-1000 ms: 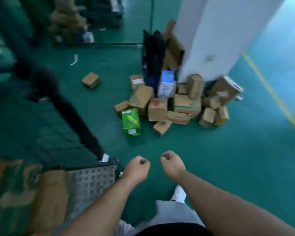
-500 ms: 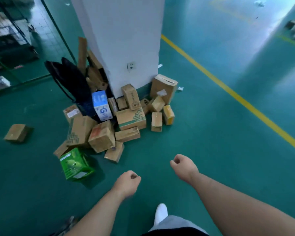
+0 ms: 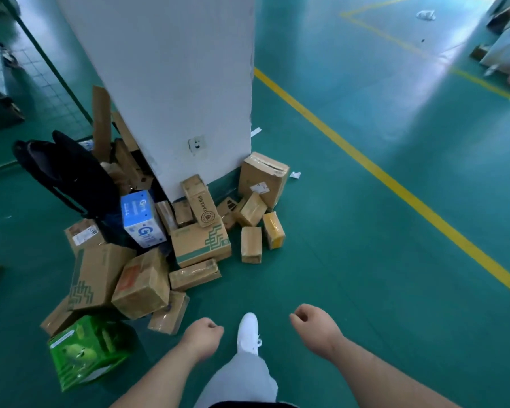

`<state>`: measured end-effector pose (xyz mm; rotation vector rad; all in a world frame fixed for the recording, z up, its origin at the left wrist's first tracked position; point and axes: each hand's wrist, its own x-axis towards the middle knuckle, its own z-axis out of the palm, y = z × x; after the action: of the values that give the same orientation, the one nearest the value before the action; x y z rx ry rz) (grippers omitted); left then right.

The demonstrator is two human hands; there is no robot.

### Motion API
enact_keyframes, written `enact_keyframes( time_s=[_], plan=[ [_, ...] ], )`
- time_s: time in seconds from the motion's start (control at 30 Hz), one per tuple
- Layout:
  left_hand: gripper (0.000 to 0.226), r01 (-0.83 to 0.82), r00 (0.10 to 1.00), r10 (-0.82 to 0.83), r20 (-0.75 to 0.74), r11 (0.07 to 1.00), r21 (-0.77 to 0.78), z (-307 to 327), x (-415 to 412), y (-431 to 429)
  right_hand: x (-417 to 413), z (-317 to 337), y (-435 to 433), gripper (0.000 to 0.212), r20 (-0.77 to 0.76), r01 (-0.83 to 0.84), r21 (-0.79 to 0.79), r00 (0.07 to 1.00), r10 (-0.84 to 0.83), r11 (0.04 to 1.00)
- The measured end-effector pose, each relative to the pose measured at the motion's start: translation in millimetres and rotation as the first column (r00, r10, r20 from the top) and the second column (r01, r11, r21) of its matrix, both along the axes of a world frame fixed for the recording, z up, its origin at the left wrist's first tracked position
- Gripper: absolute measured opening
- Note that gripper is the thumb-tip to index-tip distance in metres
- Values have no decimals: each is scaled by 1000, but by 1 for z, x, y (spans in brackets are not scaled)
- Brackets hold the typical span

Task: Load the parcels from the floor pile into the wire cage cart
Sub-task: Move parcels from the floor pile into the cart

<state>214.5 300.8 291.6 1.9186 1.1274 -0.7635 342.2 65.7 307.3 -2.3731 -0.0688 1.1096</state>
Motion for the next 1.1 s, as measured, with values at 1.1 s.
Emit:
enact_keyframes(
  time_s=[1.1],
  plan=[
    [18, -203, 976, 206, 78, 978, -37, 36, 591, 16, 666, -7, 33, 20, 10, -10, -49, 1000, 10, 999]
  ],
)
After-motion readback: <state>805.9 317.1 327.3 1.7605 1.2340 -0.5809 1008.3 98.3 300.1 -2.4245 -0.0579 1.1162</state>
